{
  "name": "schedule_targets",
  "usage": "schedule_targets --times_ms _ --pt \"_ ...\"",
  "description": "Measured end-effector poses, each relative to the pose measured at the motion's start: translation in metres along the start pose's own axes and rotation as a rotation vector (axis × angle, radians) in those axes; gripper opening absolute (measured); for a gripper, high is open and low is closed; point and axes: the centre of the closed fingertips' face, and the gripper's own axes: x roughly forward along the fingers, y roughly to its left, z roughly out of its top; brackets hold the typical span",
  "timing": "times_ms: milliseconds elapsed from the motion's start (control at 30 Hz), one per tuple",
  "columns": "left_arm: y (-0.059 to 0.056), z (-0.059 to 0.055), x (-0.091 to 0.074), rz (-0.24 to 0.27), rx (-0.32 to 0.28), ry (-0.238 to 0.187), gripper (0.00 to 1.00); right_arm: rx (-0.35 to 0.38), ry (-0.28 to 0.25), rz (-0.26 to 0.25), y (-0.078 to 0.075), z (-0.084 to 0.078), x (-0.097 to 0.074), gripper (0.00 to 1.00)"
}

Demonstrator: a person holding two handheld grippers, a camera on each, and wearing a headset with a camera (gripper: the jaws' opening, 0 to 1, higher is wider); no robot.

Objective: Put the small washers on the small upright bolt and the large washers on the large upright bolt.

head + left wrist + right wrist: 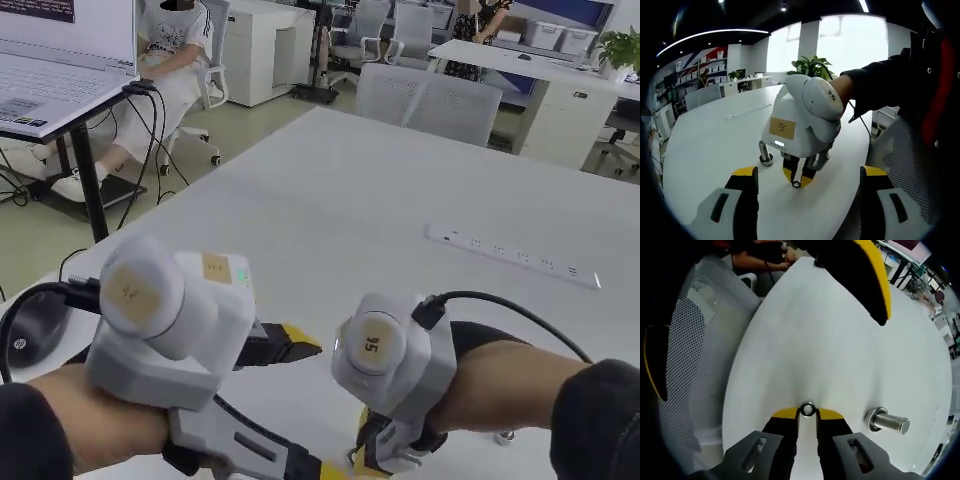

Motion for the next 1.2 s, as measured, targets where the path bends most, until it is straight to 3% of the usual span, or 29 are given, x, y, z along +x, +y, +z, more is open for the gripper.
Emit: schedule_targets --times_ms 733,1200 --pt "-0.001 -0.001 0.000 -0.009 0.002 0.008 0.83 0.035 -0.002 0.003 0.001 -0.005 -0.003 0.14" --pt "-0.004 0.002 0.003 -0.026 0.015 0.013 0.83 0.099 0.005 -0.018 -0.001 -0.030 -0.014 0.14"
